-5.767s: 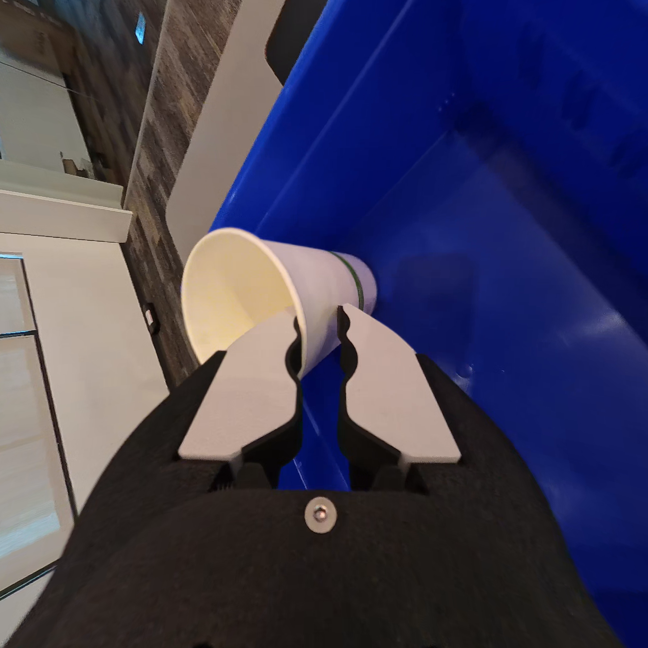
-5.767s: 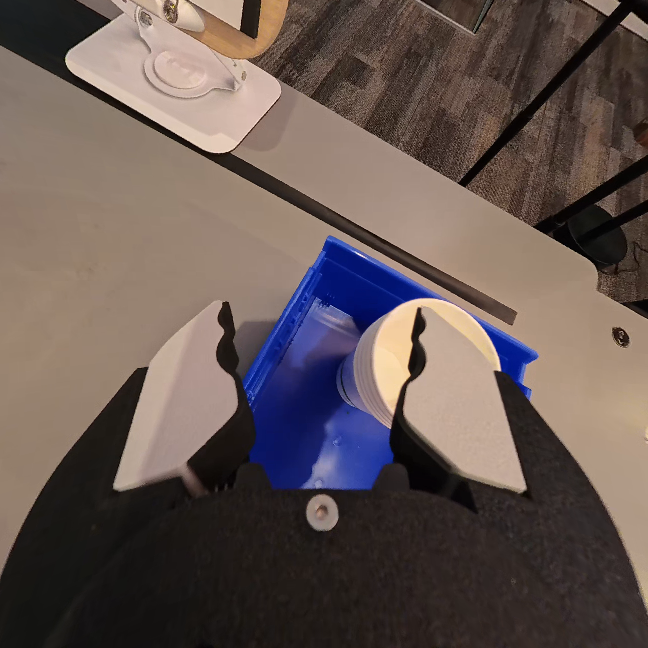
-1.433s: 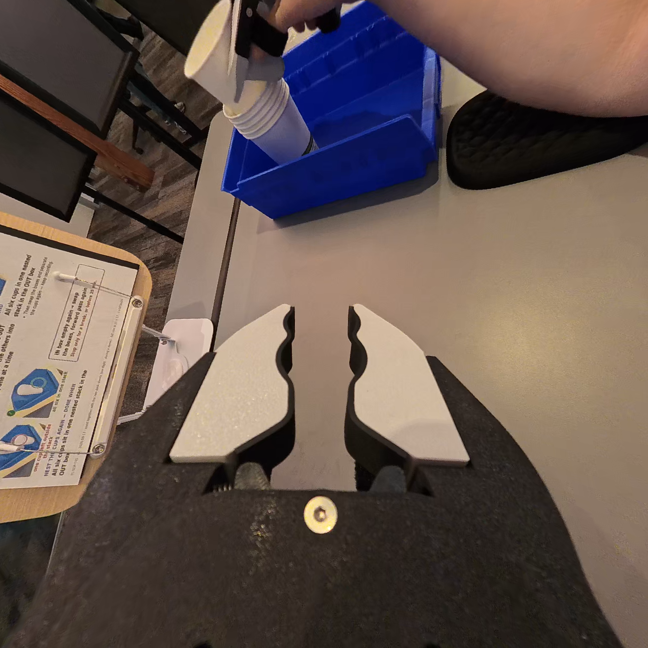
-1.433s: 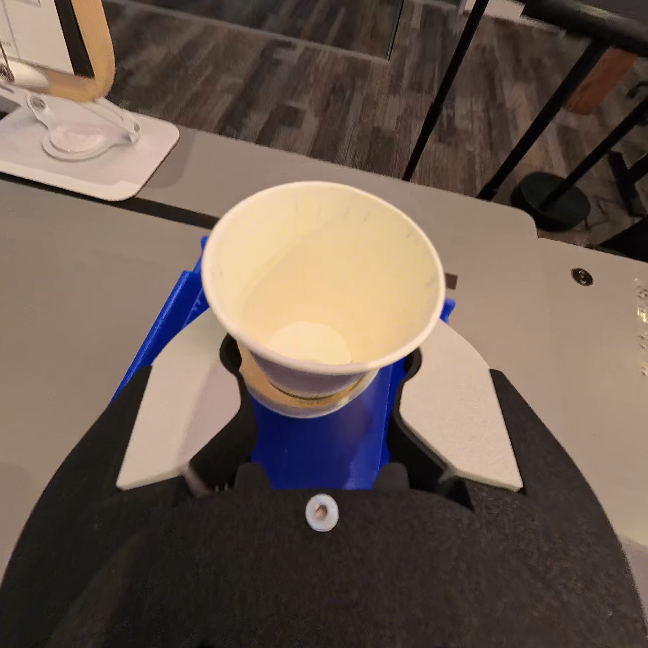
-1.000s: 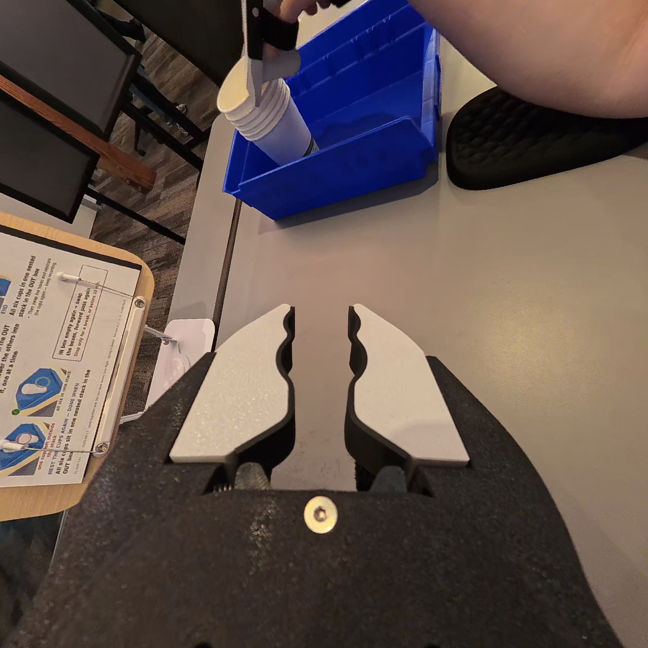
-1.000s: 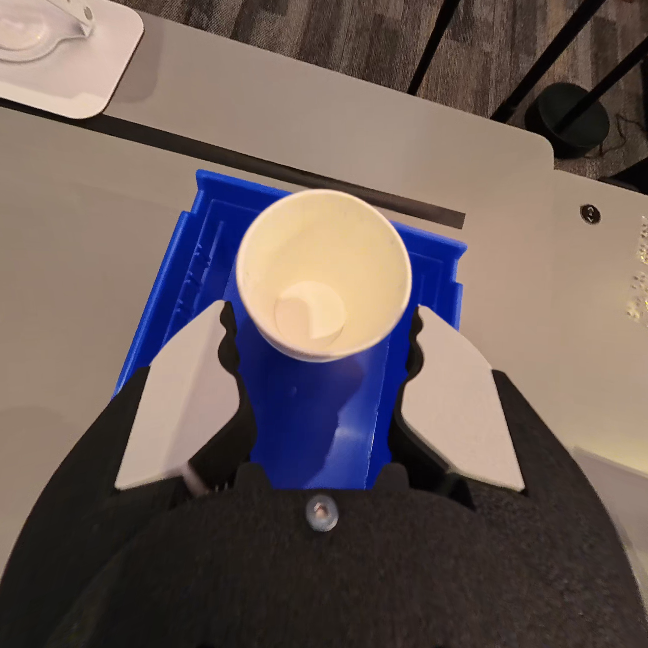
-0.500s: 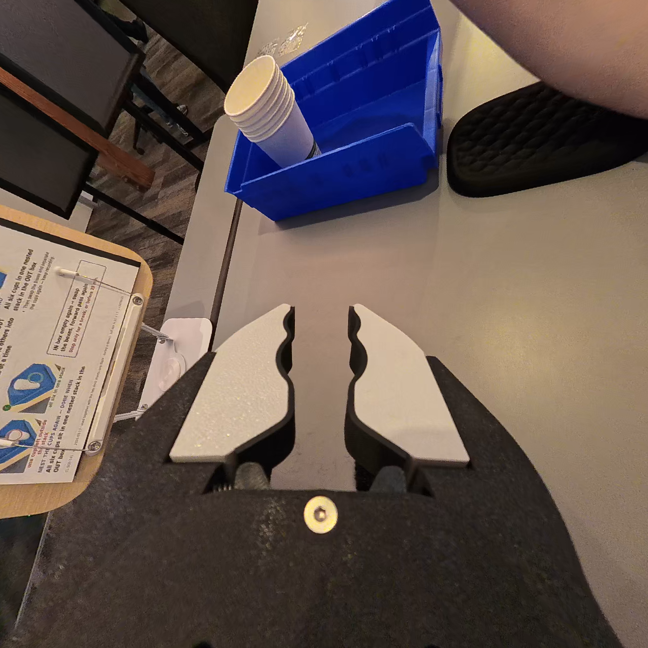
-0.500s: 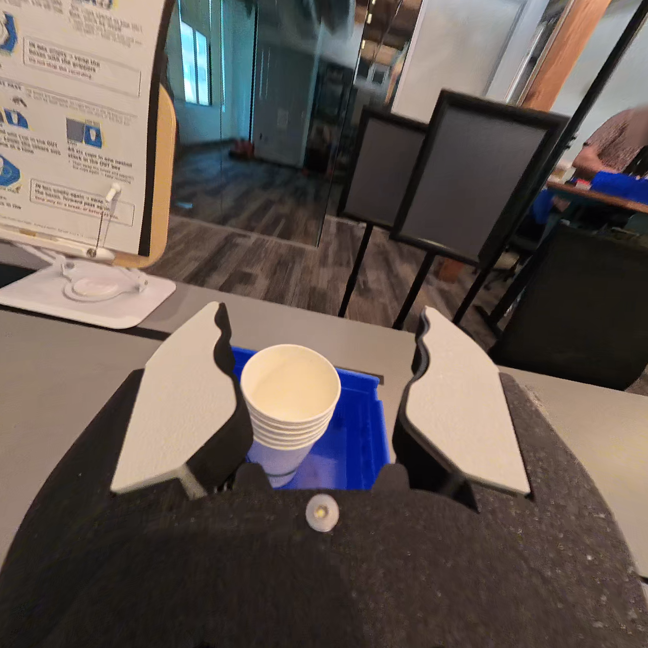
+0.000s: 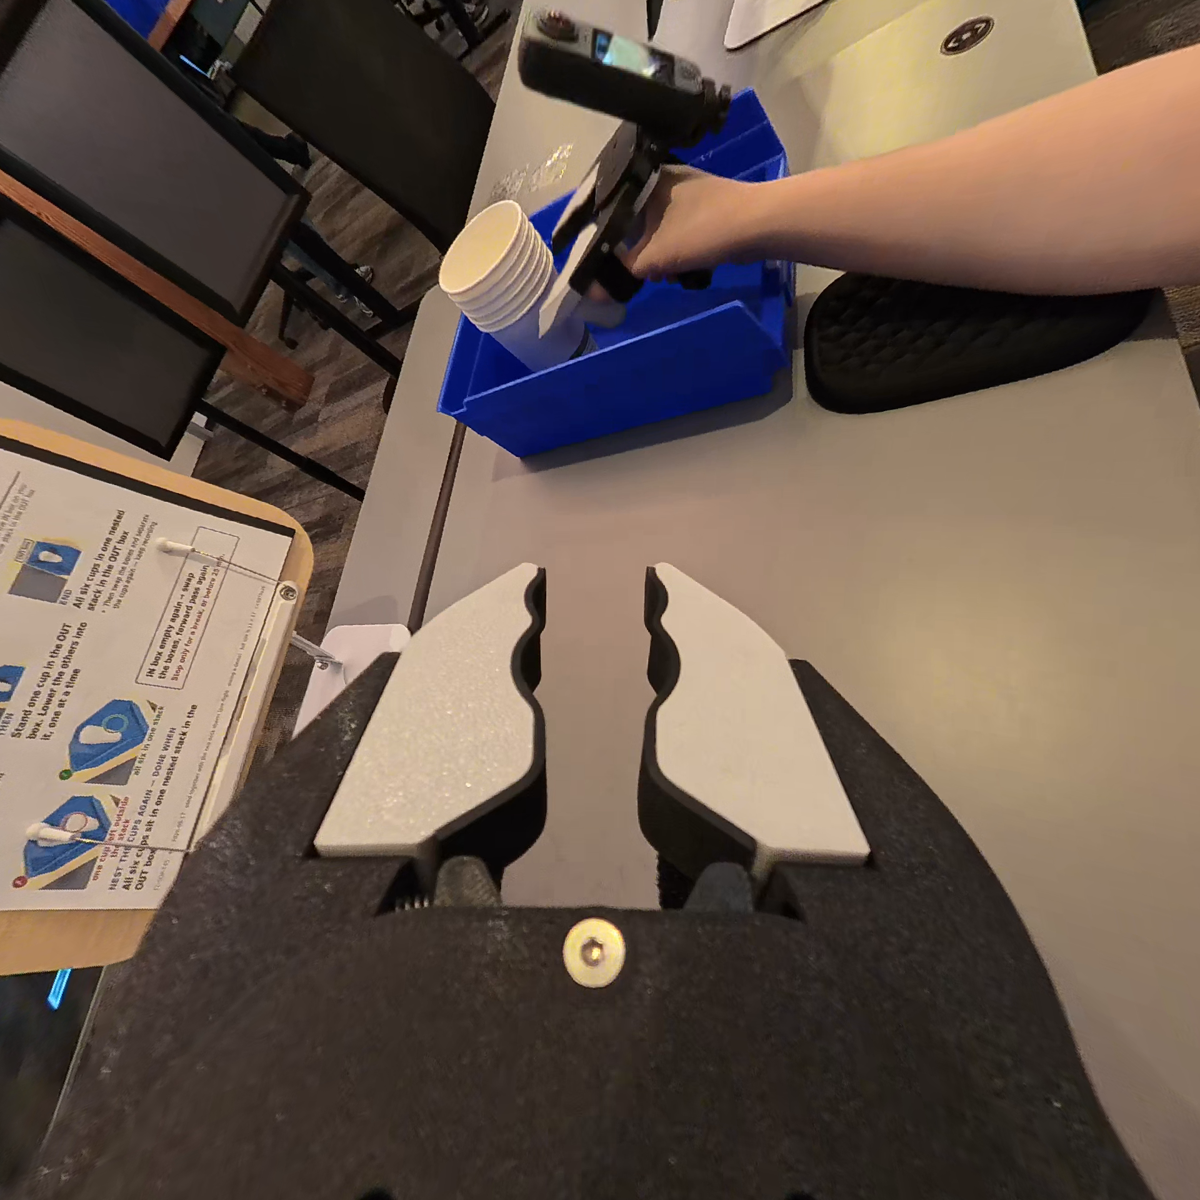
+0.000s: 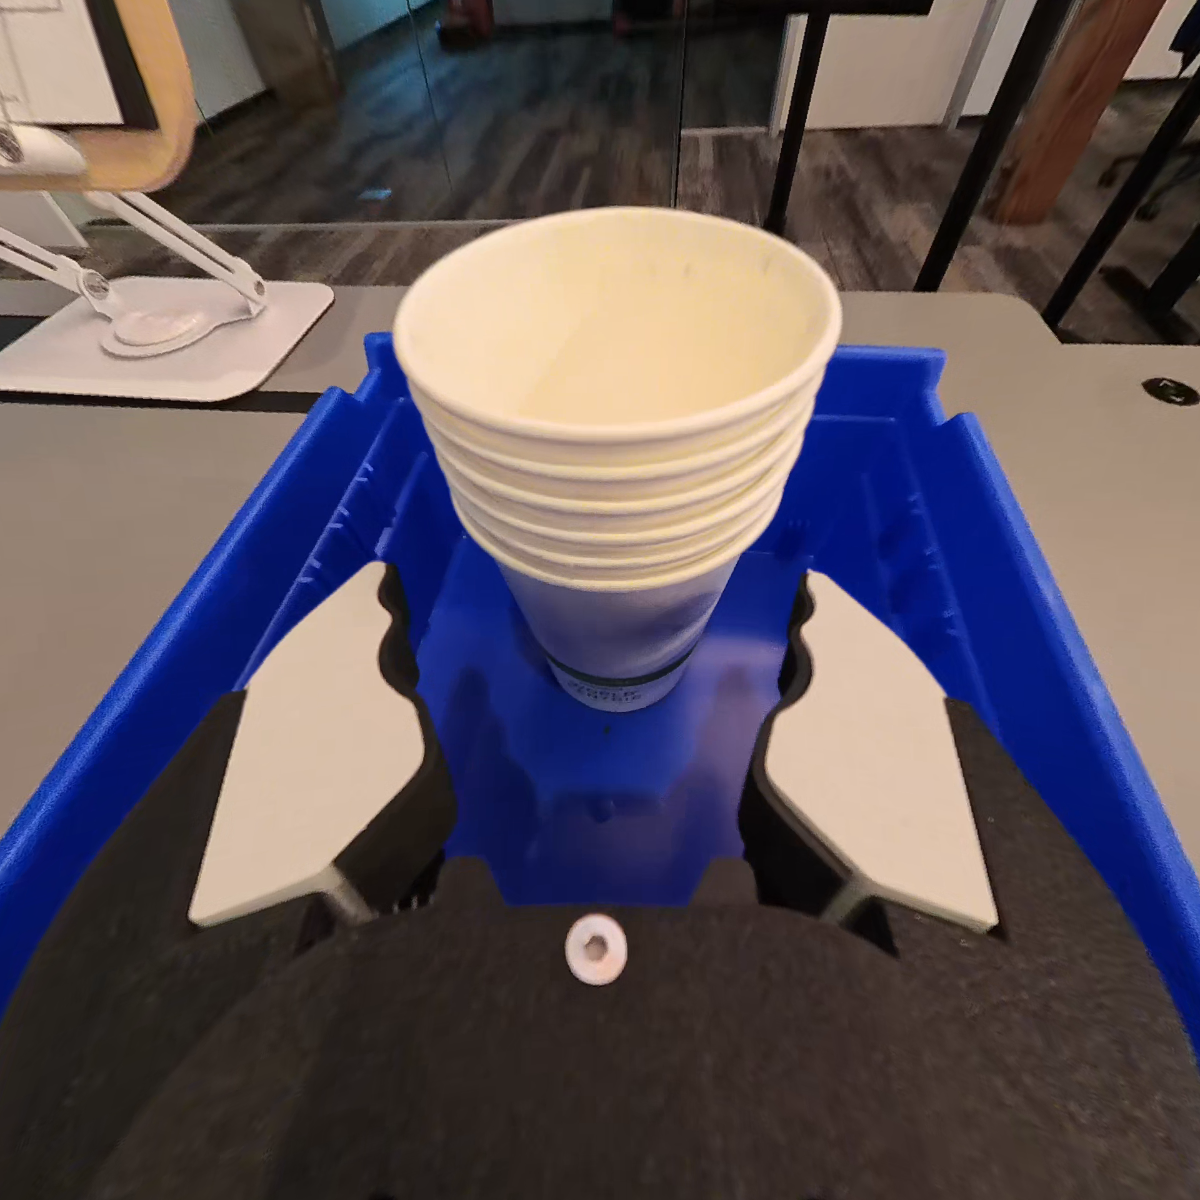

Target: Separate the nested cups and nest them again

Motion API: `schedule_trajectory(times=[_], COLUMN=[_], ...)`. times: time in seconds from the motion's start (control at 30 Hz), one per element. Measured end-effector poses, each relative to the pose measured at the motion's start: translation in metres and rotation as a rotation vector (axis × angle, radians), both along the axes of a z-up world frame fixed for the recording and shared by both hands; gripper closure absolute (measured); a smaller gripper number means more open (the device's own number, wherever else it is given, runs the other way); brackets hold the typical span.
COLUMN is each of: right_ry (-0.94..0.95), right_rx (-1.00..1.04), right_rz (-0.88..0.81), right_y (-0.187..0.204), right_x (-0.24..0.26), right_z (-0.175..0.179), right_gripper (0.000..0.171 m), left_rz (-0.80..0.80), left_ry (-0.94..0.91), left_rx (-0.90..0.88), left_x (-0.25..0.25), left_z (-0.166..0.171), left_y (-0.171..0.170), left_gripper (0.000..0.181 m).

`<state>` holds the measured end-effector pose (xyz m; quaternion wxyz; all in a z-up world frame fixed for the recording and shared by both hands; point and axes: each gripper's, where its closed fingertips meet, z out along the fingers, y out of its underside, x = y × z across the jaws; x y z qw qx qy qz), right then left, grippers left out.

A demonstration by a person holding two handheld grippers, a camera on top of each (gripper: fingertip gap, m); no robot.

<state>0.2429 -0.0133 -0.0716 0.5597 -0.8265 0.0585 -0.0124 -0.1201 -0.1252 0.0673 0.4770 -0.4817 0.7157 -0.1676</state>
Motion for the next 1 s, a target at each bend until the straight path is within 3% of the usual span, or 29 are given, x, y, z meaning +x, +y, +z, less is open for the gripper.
schedule_trajectory(times=[0.17,0.47,1.0], right_ry=[-0.009,-0.045,-0.074], right_rx=[-0.066,-0.102,-0.166], right_rz=[-0.002,-0.064,-0.032], right_y=[0.010,0.022,0.002], right_x=[0.001,0.009,0.005], right_z=[-0.009,-0.013,-0.013], right_gripper=[0.063,0.082,0.083], left_rz=[-0.002,0.005,-0.001], left_ry=[-0.020,-0.022,0.020], left_rx=[-0.002,-0.013,-0.004], left_x=[-0.004,-0.005,-0.001], left_z=[0.006,0.006,-0.005], left_y=[0.000,0.005,0.004], left_gripper=[0.153,0.153,0.153])
